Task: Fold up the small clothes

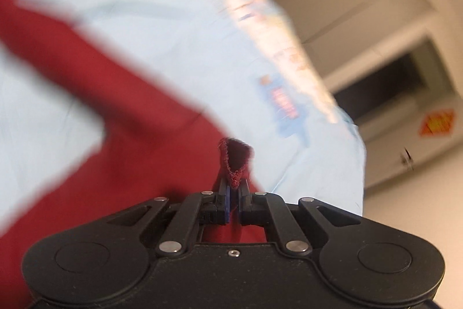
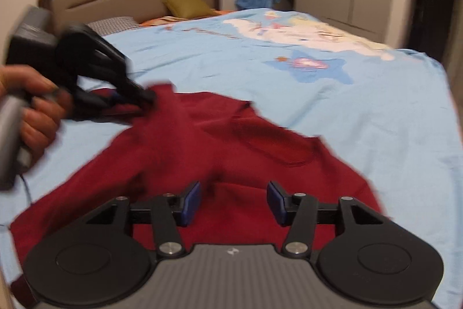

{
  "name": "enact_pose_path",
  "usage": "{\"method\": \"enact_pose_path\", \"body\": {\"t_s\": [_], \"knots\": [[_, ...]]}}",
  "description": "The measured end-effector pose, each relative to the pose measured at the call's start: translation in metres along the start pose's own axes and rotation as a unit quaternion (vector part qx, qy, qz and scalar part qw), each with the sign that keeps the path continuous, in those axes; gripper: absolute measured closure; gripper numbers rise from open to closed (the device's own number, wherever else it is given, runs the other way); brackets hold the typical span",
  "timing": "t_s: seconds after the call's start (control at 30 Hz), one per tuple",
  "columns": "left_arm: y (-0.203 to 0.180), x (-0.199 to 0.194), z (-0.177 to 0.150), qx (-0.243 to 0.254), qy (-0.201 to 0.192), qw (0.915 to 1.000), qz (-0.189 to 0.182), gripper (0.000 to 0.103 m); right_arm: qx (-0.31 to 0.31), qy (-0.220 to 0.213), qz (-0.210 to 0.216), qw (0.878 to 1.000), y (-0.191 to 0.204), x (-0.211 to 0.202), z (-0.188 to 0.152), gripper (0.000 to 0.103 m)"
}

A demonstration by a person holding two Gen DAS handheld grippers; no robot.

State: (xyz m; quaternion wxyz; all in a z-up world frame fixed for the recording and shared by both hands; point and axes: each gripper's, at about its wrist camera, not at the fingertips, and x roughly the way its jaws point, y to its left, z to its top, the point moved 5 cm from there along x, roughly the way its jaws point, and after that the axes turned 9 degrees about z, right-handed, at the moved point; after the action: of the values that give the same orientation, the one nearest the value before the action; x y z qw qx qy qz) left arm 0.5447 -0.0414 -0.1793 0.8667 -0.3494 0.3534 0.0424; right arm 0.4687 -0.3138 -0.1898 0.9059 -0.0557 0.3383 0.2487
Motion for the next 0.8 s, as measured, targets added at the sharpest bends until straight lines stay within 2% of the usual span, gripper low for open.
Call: {"method": "enact_pose_path", "body": {"t_s": [0.1,0.17,0.23,0.3,0.37,0.43,0.47,0.5,0.57,0.67,0.7,0.8], "knots": [[-0.012,-0.011,0.022,0.077,-0.037,0.9963,-0.003,0.099,0.026,0.004,-0.055,0.998,-0.049,-0.007,-0.002,0.047],[-0.014,-0.014,0.030,0.110,-0.049,0.9927,0.000,0.099,0.050,0.010,-0.069,0.996,-0.082,-0.007,-0.003,0.049],[-0.012,-0.018,0.032,0.125,-0.052,0.9908,0.003,0.099,0.073,0.017,-0.054,0.996,-0.110,-0.002,-0.002,0.050],[-0.007,-0.018,0.031,0.122,-0.048,0.9913,0.005,0.099,0.085,0.037,-0.016,0.996,-0.129,0.009,-0.004,0.050],[-0.004,-0.016,0.029,0.118,-0.045,0.9919,0.010,0.099,0.074,0.055,0.009,0.996,-0.138,0.023,-0.007,0.050],[-0.001,-0.012,0.026,0.115,-0.041,0.9924,0.013,0.099,0.062,0.091,0.012,0.994,-0.143,0.040,-0.013,0.052],[0.000,-0.012,0.026,0.114,-0.041,0.9925,0.014,0.099,0.056,0.104,0.012,0.993,-0.144,0.048,-0.017,0.057],[0.001,-0.013,0.025,0.115,-0.043,0.9923,0.014,0.099,0.049,0.116,0.011,0.992,-0.143,0.054,-0.020,0.071],[-0.005,-0.014,0.027,0.123,-0.055,0.9908,0.010,0.099,0.033,0.131,-0.011,0.991,-0.140,0.060,-0.024,0.090],[-0.010,-0.012,0.032,0.149,-0.073,0.9859,0.020,0.099,0.068,0.112,-0.021,0.991,-0.143,0.047,-0.024,0.088],[-0.010,-0.008,0.032,0.159,-0.074,0.9842,0.024,0.099,0.079,0.101,-0.024,0.991,-0.142,0.039,-0.024,0.084],[0.001,0.020,0.026,0.189,-0.043,0.9797,0.050,0.098,0.068,0.086,-0.010,0.994,-0.124,0.011,-0.033,0.079]]}}
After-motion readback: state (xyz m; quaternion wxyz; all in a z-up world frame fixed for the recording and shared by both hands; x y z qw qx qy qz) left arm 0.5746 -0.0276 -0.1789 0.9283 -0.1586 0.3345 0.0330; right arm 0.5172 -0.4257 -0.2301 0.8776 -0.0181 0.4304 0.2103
